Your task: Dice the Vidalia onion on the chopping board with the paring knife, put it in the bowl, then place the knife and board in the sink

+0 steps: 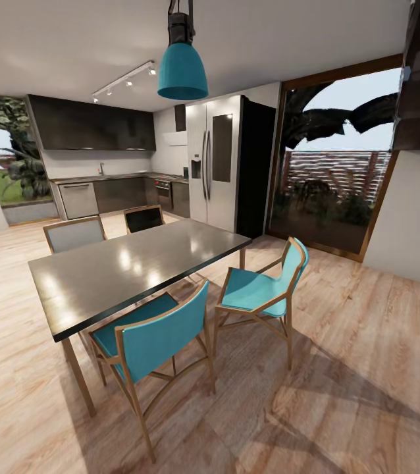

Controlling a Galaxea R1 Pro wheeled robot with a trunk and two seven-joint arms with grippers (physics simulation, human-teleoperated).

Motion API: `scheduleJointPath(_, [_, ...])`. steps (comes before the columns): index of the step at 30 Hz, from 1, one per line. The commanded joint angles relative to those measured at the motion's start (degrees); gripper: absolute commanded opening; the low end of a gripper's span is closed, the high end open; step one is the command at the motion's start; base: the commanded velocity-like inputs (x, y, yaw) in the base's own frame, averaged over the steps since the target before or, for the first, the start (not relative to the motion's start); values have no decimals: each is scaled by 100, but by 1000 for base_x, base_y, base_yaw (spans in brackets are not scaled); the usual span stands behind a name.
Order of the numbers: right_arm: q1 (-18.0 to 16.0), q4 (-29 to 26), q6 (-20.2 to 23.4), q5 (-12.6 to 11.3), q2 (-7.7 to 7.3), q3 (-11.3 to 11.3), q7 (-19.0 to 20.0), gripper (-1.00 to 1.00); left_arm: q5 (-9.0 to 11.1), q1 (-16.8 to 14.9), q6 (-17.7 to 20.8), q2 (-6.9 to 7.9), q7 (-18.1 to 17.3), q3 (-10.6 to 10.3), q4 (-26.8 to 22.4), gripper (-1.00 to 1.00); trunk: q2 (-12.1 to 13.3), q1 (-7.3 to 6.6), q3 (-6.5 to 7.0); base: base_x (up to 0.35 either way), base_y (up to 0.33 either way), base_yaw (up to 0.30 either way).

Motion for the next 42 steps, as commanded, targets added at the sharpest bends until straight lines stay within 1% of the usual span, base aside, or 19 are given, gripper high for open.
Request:
scheduleJointPath(1, [-3, -76, -43, 1, -1, 2, -3, 100, 0, 2, -352, -3, 118, 6, 131, 100, -3, 0, -5, 0, 0, 0])
scheduleJointPath(3, [-3, -123, -118, 2, -4, 0, -2, 100, 5, 2, -632, -5, 268, 5, 248, 100, -3, 0, -5, 0, 0, 0])
scheduleJointPath(4, [-3, -124, -243, 2, -6, 0, -1, 100, 7, 2, -776, -7, 364, 3, 313, 100, -3, 0, -5, 0, 0, 0])
scheduleJointPath(5, [-4, -113, -358, -2, -7, -1, -1, 100, 8, 2, -830, -7, 402, 2, 338, 100, -3, 0, -5, 0, 0, 0])
scheduleJointPath(7, [-4, -55, -631, -5, -4, 8, 0, 100, 9, 2, -887, 0, 441, 1, 365, 100, -3, 0, -5, 0, 0, 0])
scheduleJointPath(8, [-3, 48, -837, -7, -2, 12, 0, 100, 10, 2, -909, 5, 455, 1, 379, 100, -3, 0, -5, 0, 0, 0])
scheduleJointPath(11, [-3, 216, -1064, -7, 0, 11, 0, 100, 10, 2, -924, 9, 466, 1, 409, 100, -3, 0, -5, 0, 0, 0])
scheduleJointPath(12, [-2, 317, -1208, -10, 0, 9, 0, 100, 10, 2, -932, 14, 470, 1, 472, 100, -3, 0, -5, 0, 0, 0])
scheduleJointPath(13, [-4, 364, -1256, -9, 1, 8, 0, 100, 10, 2, -942, 16, 467, 1, 527, 100, -3, 0, -5, 0, 0, 0])
scheduleJointPath(21, [-2, 431, -1316, -8, 8, 14, -5, 100, -4, 2, -955, 52, 437, -16, 669, 100, -3, 0, -5, 0, 0, 0])
scheduleJointPath(27, [-3, 539, -1324, -8, 9, 18, -1, 100, -6, 2, -948, 53, 398, -30, 950, 100, -3, 0, -5, 0, 0, 0])
scheduleJointPath(36, [-4, 561, -1332, -24, 24, -2, 0, 100, -2, 2, -952, 75, 403, -27, 995, 100, -3, 0, -4, 0, 0, 5])
scheduleJointPath(42, [-5, 558, -1330, -33, 27, -9, -2, 100, 1, 2, -945, 79, 403, -26, 1010, 100, -3, 0, 8, -26, 0, 170])
